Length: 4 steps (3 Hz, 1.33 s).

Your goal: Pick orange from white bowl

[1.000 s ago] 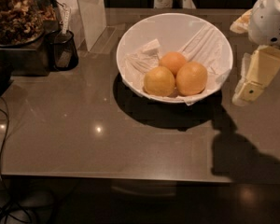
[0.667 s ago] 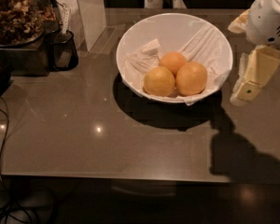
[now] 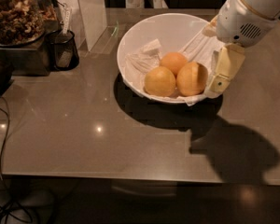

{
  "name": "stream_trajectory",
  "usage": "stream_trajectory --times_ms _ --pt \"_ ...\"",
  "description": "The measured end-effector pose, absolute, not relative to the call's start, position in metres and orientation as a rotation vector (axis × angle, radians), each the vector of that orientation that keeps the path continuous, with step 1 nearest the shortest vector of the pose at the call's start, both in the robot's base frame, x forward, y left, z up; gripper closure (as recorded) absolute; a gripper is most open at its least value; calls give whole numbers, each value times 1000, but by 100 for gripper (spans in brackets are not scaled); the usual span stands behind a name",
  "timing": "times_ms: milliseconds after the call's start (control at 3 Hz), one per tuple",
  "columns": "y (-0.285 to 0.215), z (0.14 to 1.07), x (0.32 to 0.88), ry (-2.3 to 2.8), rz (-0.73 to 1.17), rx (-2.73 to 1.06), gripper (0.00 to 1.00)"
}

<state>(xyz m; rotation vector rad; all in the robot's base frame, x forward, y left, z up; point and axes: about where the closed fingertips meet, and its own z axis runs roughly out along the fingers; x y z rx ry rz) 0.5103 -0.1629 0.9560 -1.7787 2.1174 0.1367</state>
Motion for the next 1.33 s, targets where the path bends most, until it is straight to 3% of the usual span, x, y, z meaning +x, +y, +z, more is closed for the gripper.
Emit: stream_trajectory --times_ms 333,667,1000,1333 --pt "-162 955 512 2116 138 -1780 19" --pt "-161 955 513 2115 142 -1775 17" --pt "-158 947 528 2122 183 -1759 4" --pt "-155 938 547 2129 225 -1740 1"
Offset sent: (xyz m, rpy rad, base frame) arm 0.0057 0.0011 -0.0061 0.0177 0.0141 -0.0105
